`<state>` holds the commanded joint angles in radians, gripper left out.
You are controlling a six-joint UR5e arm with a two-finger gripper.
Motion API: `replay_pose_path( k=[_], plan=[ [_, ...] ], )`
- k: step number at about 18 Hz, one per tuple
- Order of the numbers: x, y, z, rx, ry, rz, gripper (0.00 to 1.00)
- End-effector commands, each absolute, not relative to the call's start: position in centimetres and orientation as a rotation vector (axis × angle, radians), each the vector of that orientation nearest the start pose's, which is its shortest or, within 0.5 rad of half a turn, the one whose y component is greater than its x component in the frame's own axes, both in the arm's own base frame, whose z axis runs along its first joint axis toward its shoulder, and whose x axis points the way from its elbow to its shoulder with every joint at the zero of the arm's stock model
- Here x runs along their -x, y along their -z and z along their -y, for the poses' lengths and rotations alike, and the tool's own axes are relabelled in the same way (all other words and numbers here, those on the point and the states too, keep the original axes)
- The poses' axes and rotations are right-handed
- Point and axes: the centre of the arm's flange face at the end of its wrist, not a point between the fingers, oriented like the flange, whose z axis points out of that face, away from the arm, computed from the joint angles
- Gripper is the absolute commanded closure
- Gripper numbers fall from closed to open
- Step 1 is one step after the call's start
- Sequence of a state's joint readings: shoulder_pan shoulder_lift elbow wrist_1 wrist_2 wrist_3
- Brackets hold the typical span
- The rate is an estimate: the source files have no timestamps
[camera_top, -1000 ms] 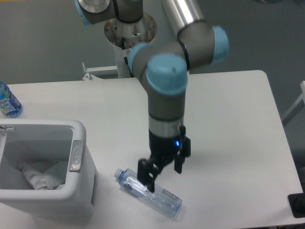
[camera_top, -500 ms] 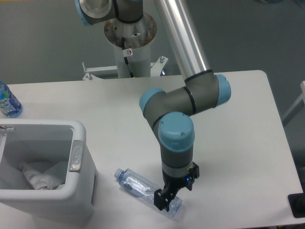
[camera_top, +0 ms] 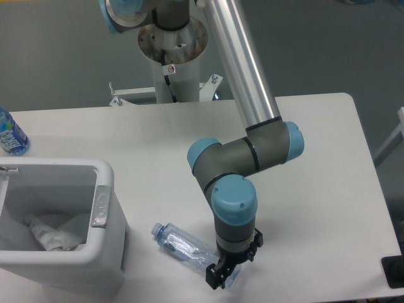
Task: Place the trash in the trash can
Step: 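Close the gripper around the middle of the water bottle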
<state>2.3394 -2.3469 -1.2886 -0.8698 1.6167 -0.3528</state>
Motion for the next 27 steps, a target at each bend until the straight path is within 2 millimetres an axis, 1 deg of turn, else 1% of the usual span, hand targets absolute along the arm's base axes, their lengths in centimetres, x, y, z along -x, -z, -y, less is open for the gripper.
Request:
replay_pose_path(
  k=[2, 5, 8, 14, 16, 18, 20, 22, 23, 27],
  plan=[
    [43.1, -20.2, -63.9, 2.498, -0.136, 1.567, 0.0],
    [43.2, -20.1, -63.9, 2.494, -0.134, 1.57, 0.0],
    [43.0, -19.6, -64.2, 2.497, -0.134, 1.574, 0.0],
    [43.0, -19.0, -64.2, 2.501, -0.137, 1.588, 0.01],
    [43.0, -18.6, -64.1, 2.504, -0.138, 1.592, 0.08],
    [42.9, -18.3, -64.1, 2.507, -0.158, 1.599, 0.13],
    [42.6, -18.3, -64.3, 2.51, -0.16, 1.594, 0.15],
    [42.2, -18.3, -64.3, 2.515, -0.159, 1.591, 0.23],
    [41.9, -18.7, -64.4, 2.515, -0.159, 1.583, 0.26],
    [41.8, -18.8, -64.5, 2.515, -0.159, 1.58, 0.32]
  ],
)
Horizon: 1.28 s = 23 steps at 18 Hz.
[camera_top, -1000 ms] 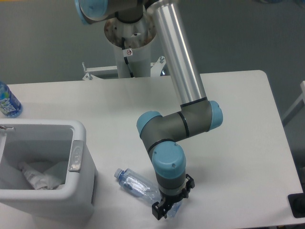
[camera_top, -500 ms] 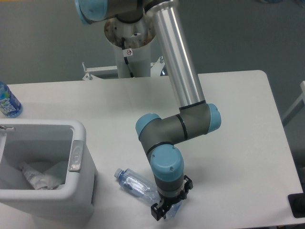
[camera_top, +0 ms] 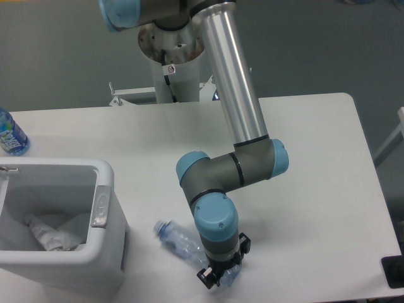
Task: Place the trash in the trash can
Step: 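Close the gripper around the middle of the water bottle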
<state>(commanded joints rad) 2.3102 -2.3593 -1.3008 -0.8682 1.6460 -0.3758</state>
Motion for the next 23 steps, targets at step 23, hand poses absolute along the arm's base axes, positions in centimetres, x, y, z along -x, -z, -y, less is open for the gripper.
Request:
replay_pose_path(
  k=[23],
  plan=[
    [41.7, -25.6, -64.8, 2.426, -0.181, 1.487, 0.41]
  ],
)
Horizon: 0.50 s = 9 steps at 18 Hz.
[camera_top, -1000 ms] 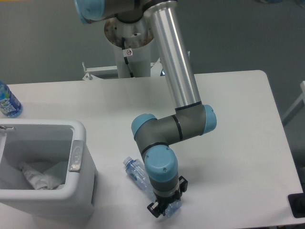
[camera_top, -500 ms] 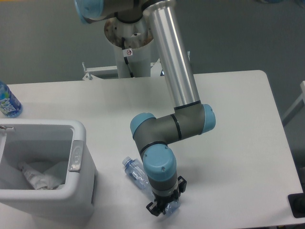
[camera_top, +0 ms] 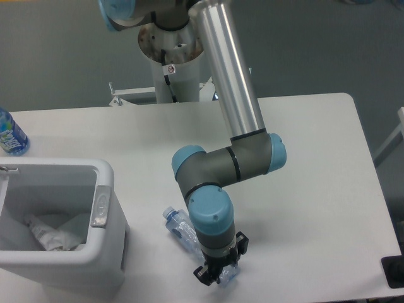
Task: Place the trash in the trash can
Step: 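Close the gripper around the middle of the water bottle, then lift the water bottle up off the table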
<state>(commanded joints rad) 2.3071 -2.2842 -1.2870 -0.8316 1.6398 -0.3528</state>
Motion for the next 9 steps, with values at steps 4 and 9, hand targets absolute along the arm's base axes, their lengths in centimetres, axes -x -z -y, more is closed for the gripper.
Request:
replay_pose_path(
  k=[4, 9],
  plan=[
    [41.8, -29.6, -64.2, 2.374, -0.192, 1.455, 0.41],
    [43.2, -35.9, -62.0, 2.273, -0.218, 1.447, 0.41]
  ],
)
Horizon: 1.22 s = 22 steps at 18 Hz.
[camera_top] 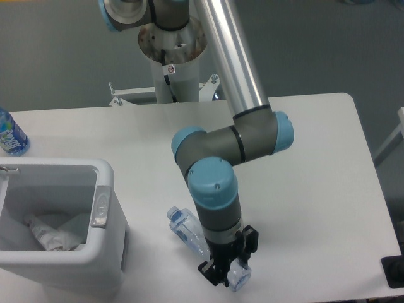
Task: Place the trash in the trash can
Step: 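Lift the water bottle up off the table, then carry the bottle over the bin and lower it inside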
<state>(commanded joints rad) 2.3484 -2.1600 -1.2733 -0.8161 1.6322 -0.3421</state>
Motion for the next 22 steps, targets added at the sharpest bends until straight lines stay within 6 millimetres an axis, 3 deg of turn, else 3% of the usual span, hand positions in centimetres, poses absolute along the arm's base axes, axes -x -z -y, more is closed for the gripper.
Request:
replay_pose_path(
  k=[6, 11, 16, 19, 22],
  plan=[
    [46.3, -47.0, -59.5, 2.032, -0.088, 1.369, 0.41],
    [46.2, -53.7, -57.1, 1.946, -0.025, 1.287, 0.41],
    [44.0, -58.5, -55.6, 1.9, 0.007, 1.221, 0.41],
    [42.7, -59.6, -55.7, 1.897, 0.017, 1.196, 0.41],
    [39.7, -60.0, -57.5, 1.923, 0.042, 1.145, 0.41]
  ],
)
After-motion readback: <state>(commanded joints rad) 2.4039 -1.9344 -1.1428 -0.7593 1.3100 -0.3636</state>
